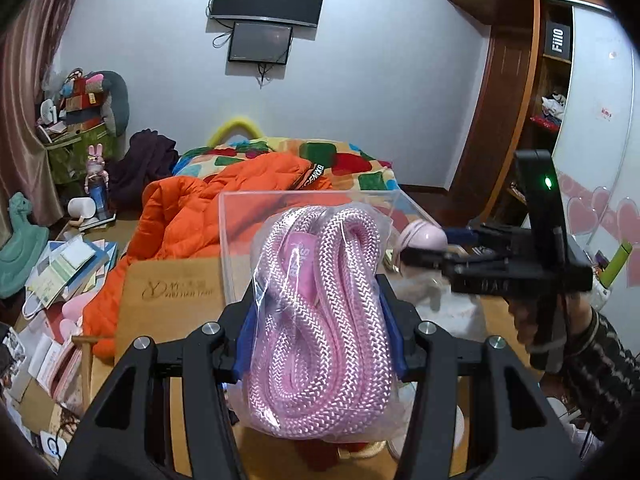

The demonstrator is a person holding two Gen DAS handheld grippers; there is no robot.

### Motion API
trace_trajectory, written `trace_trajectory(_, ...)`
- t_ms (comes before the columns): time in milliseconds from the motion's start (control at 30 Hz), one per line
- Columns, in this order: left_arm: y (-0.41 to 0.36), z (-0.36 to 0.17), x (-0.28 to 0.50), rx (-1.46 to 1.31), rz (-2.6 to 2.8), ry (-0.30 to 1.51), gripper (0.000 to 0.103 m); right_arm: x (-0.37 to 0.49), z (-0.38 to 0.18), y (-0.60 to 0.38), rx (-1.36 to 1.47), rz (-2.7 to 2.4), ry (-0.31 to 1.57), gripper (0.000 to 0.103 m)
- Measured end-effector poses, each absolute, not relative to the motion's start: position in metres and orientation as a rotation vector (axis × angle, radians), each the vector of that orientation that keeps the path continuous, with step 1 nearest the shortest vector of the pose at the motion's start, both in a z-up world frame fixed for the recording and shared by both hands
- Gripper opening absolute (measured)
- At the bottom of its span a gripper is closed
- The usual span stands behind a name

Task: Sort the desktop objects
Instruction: 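Carry the pink rope bundle and pink case over the clear box with both grippers, then open both grippers to drop the rope bundle and pink case into the box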

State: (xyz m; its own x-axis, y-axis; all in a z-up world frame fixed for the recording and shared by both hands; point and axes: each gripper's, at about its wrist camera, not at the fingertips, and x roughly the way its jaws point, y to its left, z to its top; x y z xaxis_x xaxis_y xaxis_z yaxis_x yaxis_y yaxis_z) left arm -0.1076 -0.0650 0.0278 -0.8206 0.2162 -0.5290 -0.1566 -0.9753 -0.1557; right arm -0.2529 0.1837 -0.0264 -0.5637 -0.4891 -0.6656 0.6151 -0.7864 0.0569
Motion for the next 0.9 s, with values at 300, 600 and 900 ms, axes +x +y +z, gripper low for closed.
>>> trace_trajectory(300, -0.055, 0.025, -0.153, -0.88, 2.824, -0.088, 0.052, -0.26, -0.04, 0.177, 0.937, -2.283, 0.227, 0.054)
trace_trajectory(600, -0.044, 0.016, -0.189, -0.94, 2.8, -0.045, 0.052, -0.263, -0.042, 0.174, 0.92, -2.273, 0.23, 0.054)
trace_trajectory(900, -0.033, 0.006, -0.223, -1.03, 2.82, 0.074, 0.053, -0.26, -0.042, 0.176, 0.902, -2.276, 0.22, 0.054)
